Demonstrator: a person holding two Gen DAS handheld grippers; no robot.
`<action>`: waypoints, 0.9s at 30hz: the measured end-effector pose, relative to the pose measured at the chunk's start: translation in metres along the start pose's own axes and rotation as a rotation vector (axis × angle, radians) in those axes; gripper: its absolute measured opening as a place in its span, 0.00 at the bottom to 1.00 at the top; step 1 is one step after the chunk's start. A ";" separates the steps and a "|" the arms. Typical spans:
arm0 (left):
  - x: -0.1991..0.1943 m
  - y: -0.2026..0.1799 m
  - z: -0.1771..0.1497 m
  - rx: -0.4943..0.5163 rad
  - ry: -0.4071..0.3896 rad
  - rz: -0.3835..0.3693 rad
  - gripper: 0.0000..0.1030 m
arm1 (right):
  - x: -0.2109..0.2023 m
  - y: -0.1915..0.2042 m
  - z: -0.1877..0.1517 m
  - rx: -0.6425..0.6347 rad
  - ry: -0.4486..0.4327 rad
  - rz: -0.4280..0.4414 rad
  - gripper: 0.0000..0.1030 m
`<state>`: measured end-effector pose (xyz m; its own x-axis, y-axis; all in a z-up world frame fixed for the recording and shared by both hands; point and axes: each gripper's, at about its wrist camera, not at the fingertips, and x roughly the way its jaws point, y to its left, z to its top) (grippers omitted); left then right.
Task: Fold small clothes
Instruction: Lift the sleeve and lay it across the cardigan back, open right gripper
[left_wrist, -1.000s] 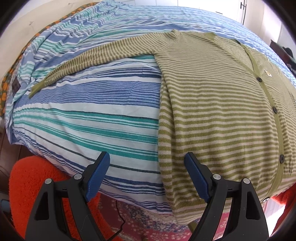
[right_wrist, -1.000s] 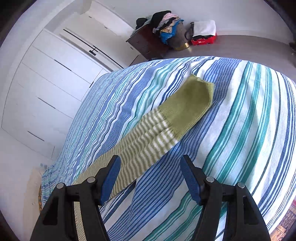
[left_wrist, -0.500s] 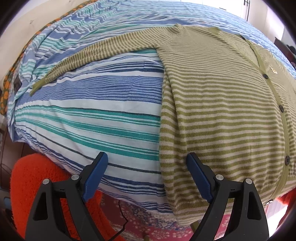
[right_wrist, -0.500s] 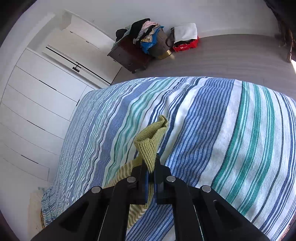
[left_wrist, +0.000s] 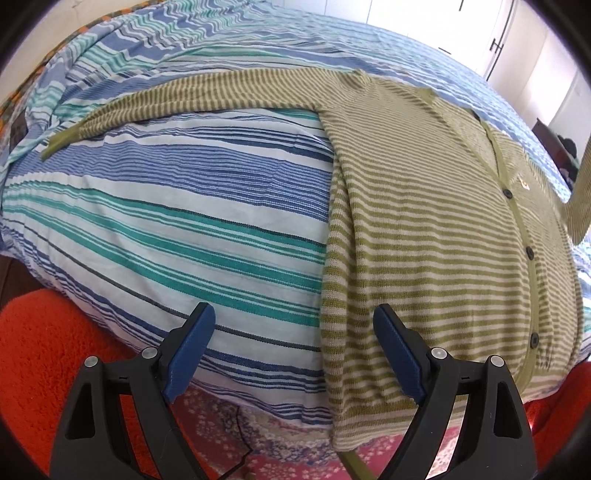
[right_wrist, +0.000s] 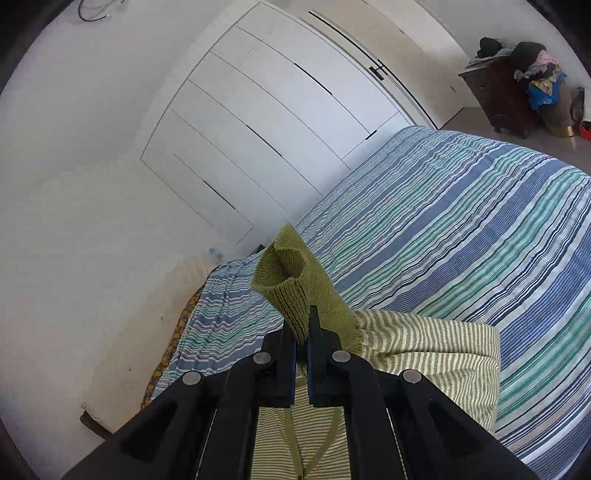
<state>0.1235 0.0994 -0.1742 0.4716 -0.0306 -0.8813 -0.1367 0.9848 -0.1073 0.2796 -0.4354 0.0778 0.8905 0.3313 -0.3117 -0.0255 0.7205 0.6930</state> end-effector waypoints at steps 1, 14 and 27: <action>-0.001 0.004 0.000 -0.013 -0.002 -0.009 0.86 | 0.018 0.015 -0.010 -0.007 0.013 0.012 0.04; 0.001 0.051 0.000 -0.239 0.028 -0.051 0.86 | 0.233 0.070 -0.213 -0.025 0.396 0.026 0.27; 0.008 0.034 0.004 -0.148 0.035 -0.018 0.89 | 0.151 -0.009 -0.180 -0.285 0.415 -0.195 0.53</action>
<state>0.1255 0.1332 -0.1831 0.4449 -0.0560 -0.8938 -0.2569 0.9481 -0.1873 0.3323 -0.2822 -0.0922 0.6382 0.3459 -0.6878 -0.0507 0.9103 0.4108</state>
